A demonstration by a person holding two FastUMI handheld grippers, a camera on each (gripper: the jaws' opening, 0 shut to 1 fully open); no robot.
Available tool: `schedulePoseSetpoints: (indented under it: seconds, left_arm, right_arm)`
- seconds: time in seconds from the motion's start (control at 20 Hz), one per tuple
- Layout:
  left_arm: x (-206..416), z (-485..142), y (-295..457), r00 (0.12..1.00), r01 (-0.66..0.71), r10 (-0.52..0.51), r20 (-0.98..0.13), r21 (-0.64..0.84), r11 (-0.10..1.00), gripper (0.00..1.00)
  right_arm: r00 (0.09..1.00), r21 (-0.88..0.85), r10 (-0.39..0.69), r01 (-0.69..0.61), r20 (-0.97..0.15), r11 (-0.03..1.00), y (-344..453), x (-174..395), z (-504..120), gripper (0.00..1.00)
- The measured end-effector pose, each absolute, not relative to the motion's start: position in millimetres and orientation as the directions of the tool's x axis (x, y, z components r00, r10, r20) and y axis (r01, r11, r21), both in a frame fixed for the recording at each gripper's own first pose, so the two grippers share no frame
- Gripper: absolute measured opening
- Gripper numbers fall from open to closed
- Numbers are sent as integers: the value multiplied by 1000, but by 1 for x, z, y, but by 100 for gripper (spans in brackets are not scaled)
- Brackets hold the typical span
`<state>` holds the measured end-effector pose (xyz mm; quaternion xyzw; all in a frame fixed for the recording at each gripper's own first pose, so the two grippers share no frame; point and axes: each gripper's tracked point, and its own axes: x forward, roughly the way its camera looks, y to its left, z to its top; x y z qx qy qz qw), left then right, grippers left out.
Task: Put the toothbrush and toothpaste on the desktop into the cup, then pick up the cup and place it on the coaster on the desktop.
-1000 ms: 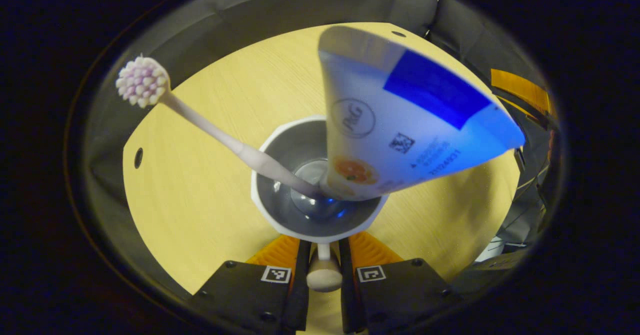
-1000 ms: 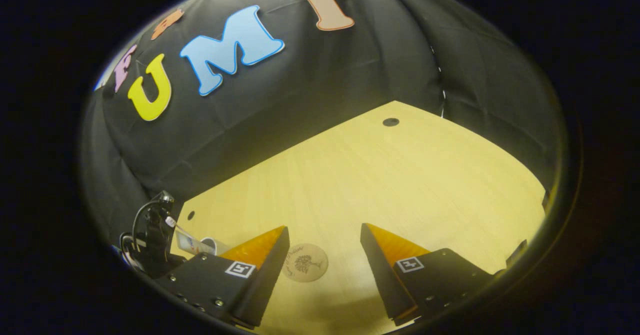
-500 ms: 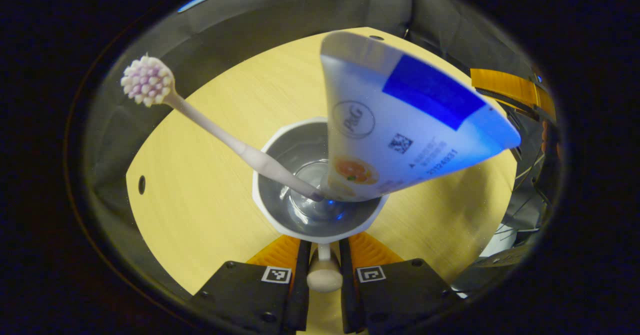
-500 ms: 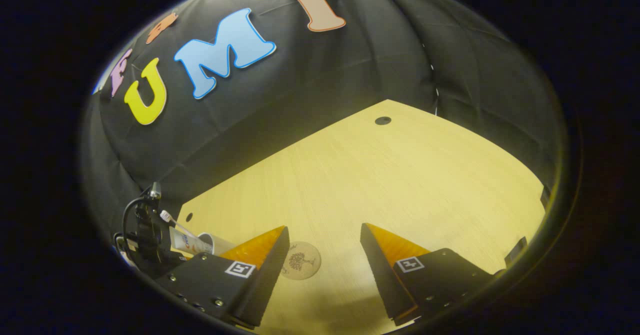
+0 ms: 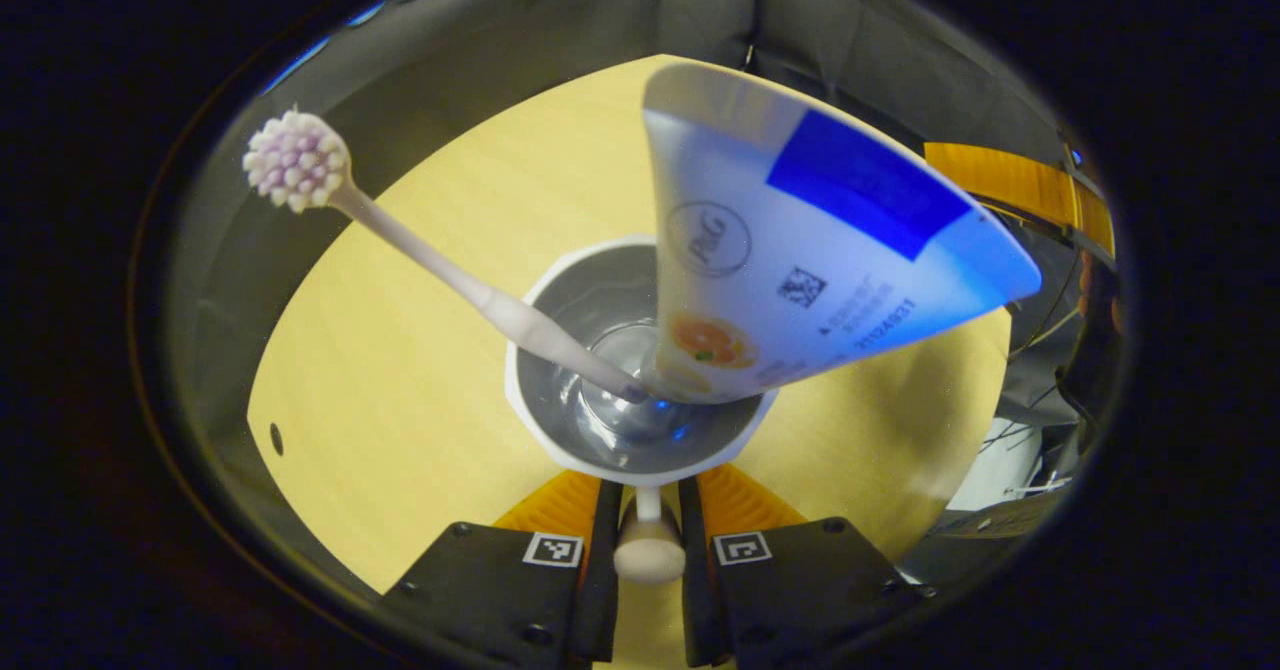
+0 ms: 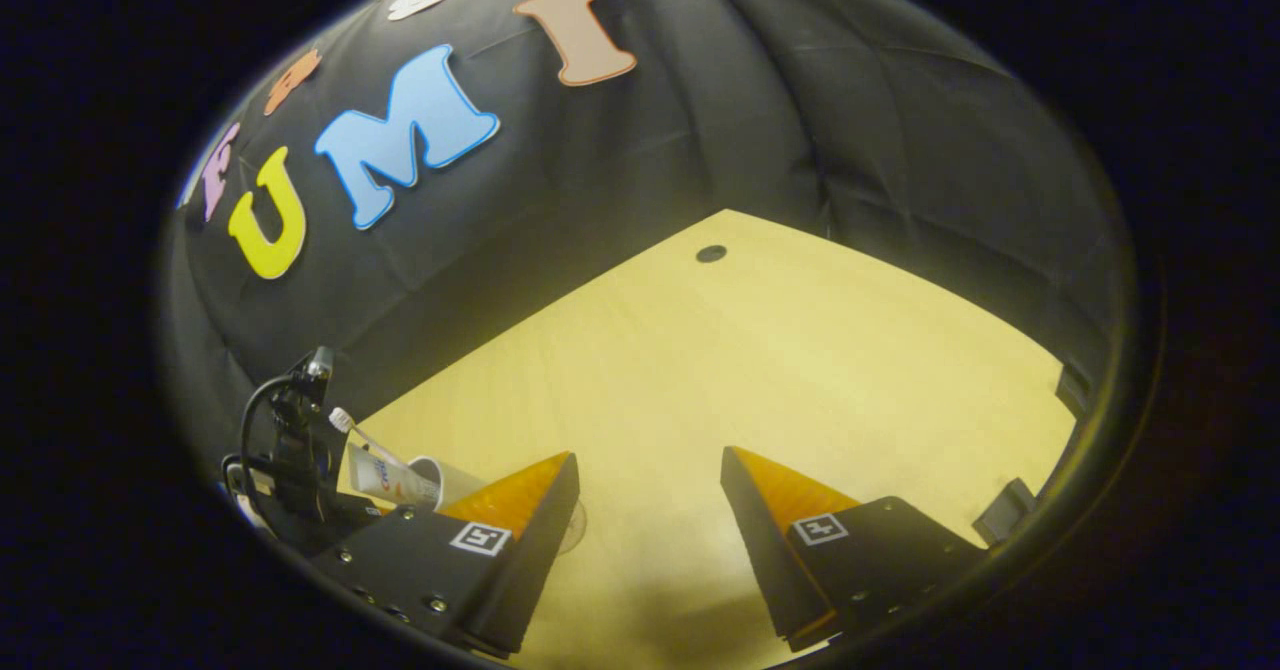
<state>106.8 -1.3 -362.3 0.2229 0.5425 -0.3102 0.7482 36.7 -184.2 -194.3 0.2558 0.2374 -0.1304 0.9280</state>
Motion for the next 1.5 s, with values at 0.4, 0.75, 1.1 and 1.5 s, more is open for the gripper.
schedulePoseSetpoints:
  seconds: [0.4,0.75,1.1,1.5]
  left_arm:
    - [128,-360,39,177,729,-175,-969,9,684,33]
    - [140,-336,61,219,715,-169,-961,40,697,43]
    - [124,-312,36,305,712,-197,-932,86,697,45]
    - [111,-268,52,442,626,-226,-868,118,771,38]
  right_arm:
    - [830,428,-181,443,-527,788,-230,9,-205,87]
    - [828,437,-168,441,-535,784,-233,7,-209,87]
    - [850,434,-100,361,-518,825,-200,17,-196,87]
    - [878,380,-11,219,-479,899,-145,18,-154,87]
